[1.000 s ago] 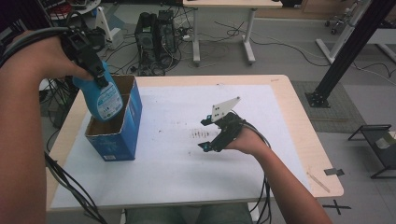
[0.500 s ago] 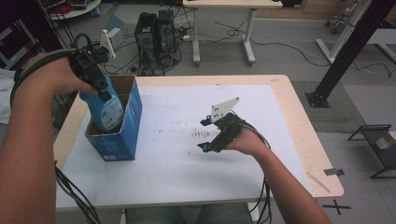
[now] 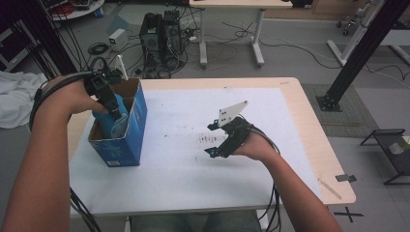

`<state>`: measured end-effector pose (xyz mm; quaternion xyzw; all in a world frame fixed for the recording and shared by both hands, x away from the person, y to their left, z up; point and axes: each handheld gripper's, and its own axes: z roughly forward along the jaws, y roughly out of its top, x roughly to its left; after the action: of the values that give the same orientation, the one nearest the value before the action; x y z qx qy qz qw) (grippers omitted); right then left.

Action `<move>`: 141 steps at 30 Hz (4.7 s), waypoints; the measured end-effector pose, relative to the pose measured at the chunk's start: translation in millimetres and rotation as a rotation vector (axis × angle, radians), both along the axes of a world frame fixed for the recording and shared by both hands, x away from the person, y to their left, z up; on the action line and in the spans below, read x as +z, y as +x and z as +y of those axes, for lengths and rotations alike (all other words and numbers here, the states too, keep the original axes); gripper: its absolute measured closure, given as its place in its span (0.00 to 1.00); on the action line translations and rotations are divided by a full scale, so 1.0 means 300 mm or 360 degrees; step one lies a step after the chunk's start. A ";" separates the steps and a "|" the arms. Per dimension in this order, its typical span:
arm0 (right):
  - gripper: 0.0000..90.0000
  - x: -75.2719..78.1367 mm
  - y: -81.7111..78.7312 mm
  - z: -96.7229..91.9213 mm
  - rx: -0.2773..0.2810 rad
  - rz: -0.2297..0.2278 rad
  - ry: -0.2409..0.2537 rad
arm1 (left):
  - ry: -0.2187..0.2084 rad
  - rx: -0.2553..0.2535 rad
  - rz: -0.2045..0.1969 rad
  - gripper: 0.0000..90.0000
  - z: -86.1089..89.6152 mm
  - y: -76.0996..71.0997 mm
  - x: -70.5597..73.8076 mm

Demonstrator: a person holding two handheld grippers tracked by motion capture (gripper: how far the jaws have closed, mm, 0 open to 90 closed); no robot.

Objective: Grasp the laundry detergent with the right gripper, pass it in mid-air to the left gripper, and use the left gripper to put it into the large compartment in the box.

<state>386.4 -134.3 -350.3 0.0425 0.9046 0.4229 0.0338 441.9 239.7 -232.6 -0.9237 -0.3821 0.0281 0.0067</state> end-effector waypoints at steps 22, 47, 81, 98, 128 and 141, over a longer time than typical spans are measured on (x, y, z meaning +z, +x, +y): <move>0.14 -0.003 -0.005 0.008 -0.0006 0.0004 0.0001 | 0.0005 -0.0129 0.0039 0.43 0.020 0.012 -0.171; 0.14 -0.001 -0.011 0.014 -0.0002 -0.0008 -0.0003 | -0.0019 -0.0093 0.0046 0.38 0.025 0.007 -0.182; 0.14 0.008 -0.019 0.012 0.0012 -0.0032 0.0025 | 0.0014 -0.0061 0.0007 0.28 0.019 -0.024 -0.072; 0.14 0.018 -0.018 -0.006 -0.0008 -0.0037 0.0032 | -0.0010 -0.0046 -0.0013 0.26 0.024 -0.060 0.021; 0.14 0.088 -0.015 -0.036 -0.0029 -0.0060 -0.0053 | -0.0109 -0.0210 -0.0054 0.13 -0.055 -0.109 0.174; 0.14 0.120 -0.011 -0.066 -0.0051 -0.0083 -0.0106 | -0.0151 -0.0569 -0.0016 0.07 -0.206 -0.108 0.158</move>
<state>383.2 -154.2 -314.3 0.0448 0.9161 0.3930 0.0656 409.5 178.0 -185.2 -0.9763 -0.2102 0.0397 -0.0339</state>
